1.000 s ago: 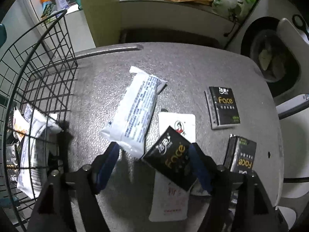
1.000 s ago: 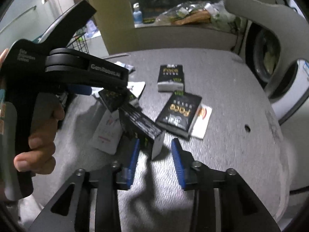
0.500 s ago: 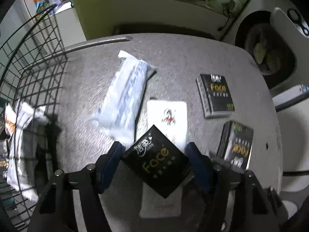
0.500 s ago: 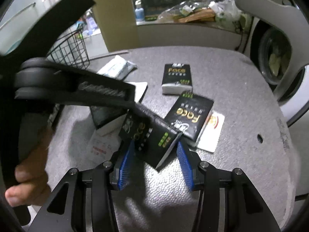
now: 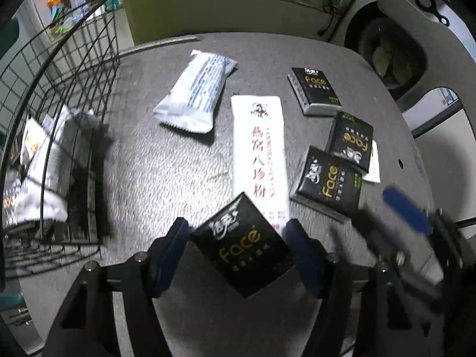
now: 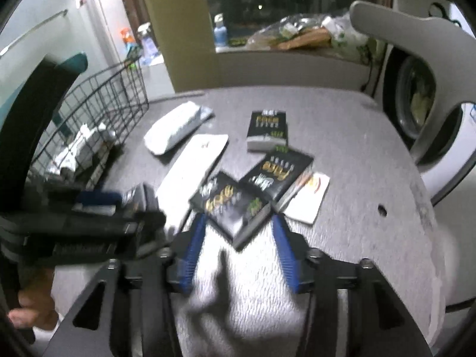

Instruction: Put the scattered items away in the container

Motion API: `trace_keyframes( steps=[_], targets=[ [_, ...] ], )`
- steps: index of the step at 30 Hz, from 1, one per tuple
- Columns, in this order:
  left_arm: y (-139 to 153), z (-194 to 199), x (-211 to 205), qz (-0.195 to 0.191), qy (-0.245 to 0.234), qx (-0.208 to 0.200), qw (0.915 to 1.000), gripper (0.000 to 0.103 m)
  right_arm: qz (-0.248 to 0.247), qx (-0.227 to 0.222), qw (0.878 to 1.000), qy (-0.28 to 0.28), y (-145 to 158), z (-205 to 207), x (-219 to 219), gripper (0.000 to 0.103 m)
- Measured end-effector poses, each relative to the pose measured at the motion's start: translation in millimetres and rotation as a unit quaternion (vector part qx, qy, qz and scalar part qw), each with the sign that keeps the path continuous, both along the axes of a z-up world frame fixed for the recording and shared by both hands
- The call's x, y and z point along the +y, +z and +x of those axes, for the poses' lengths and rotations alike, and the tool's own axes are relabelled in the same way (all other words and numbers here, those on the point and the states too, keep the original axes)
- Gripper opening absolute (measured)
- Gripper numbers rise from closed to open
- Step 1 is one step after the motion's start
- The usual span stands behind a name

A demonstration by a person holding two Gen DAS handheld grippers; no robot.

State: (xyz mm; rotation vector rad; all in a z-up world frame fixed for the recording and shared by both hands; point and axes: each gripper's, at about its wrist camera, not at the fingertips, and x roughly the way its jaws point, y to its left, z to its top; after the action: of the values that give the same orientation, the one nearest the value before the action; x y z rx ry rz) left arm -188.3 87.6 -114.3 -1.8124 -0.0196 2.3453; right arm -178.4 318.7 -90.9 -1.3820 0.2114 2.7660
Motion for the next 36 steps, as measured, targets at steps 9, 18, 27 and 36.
trace_keyframes(
  steps=[9,18,27,36],
  targets=[
    [-11.2,19.1,-21.6,-0.010,-0.001,-0.018,0.9998,0.072,0.019,-0.011,0.999,0.044,-24.2,-26.6,-8.3,0.061],
    [-8.2,27.3,-28.1,-0.015,0.001,-0.013,0.9998,0.073,-0.004,-0.044,0.997,0.070,-35.5,-12.7,-14.7,0.052],
    [0.3,44.7,-27.7,-0.021,0.009,-0.002,0.9997,0.073,0.011,0.014,0.998,0.068,-6.1,-8.2,-12.9,0.045],
    [7.4,44.7,-47.7,-0.001,0.096,0.014,0.9953,0.073,0.009,0.012,0.996,0.085,-17.3,-55.7,-22.1,0.045]
  ],
)
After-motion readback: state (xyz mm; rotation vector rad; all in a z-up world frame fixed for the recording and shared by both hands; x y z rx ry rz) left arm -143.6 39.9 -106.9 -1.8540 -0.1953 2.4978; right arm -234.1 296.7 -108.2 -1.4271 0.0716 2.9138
